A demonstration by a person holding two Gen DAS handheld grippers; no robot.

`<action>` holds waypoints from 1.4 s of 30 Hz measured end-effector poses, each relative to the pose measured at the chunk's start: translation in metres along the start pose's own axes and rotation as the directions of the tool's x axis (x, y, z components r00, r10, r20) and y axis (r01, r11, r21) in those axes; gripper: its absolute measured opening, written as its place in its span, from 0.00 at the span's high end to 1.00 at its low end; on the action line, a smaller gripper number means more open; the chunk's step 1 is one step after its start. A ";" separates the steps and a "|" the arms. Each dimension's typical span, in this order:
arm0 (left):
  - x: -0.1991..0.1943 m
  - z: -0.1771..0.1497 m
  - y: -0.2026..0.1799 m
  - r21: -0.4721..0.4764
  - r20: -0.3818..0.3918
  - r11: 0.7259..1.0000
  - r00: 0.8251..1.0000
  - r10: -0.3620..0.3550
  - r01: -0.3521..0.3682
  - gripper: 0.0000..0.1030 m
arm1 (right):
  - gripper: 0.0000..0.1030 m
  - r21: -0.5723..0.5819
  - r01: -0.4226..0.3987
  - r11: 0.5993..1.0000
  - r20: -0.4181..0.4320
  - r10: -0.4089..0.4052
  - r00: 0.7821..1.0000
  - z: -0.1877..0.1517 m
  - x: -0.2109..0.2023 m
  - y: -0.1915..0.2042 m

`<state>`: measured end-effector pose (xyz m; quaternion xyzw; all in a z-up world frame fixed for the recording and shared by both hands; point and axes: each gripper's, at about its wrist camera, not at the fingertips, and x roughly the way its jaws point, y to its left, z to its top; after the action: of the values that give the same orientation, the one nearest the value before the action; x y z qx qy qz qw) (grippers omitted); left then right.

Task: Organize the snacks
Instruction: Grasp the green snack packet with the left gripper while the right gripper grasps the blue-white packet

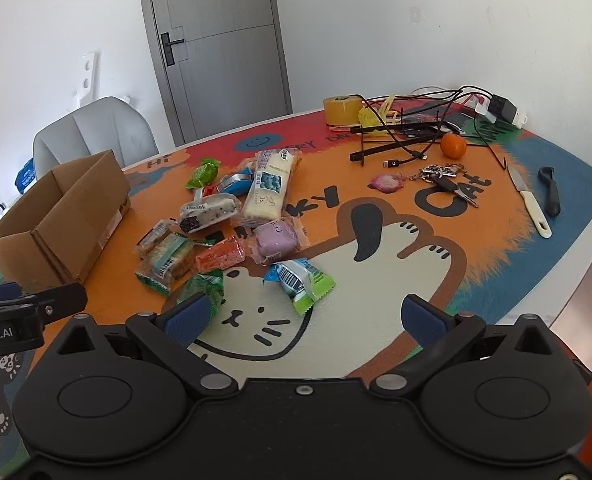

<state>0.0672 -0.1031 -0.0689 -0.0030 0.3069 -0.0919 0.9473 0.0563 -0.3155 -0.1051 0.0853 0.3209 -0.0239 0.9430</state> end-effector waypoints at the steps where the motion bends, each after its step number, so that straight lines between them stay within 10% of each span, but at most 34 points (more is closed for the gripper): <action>1: 0.003 0.000 -0.002 0.001 -0.002 1.000 1.000 -0.005 0.005 0.02 | 0.00 -0.001 -0.001 1.000 0.000 0.001 1.000 -0.001 0.002 -0.001; 10: 0.025 -0.002 -0.015 -0.005 -0.023 0.999 0.999 -0.039 0.039 0.06 | 0.01 0.015 -0.015 1.000 0.000 0.015 1.000 -0.005 0.018 -0.015; 25: 0.056 -0.007 -0.041 -0.044 -0.052 0.995 0.994 -0.093 0.091 0.32 | 0.37 -0.002 -0.052 0.999 -0.007 0.052 0.999 -0.006 0.049 -0.019; 33: 0.070 -0.010 -0.057 -0.069 -0.046 0.994 0.995 -0.094 0.090 0.36 | 0.41 0.034 -0.037 0.999 -0.002 0.038 0.999 -0.007 0.055 -0.028; 42: 0.075 -0.022 -0.057 -0.120 -0.030 0.991 0.998 -0.056 0.052 0.64 | 0.43 0.025 -0.046 0.999 0.017 0.046 0.999 -0.007 0.063 -0.019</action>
<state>0.1046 -0.1710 -0.1265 -0.0663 0.3275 -0.0989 0.9373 0.0999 -0.3320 -0.1512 0.1043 0.3107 -0.0071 0.9447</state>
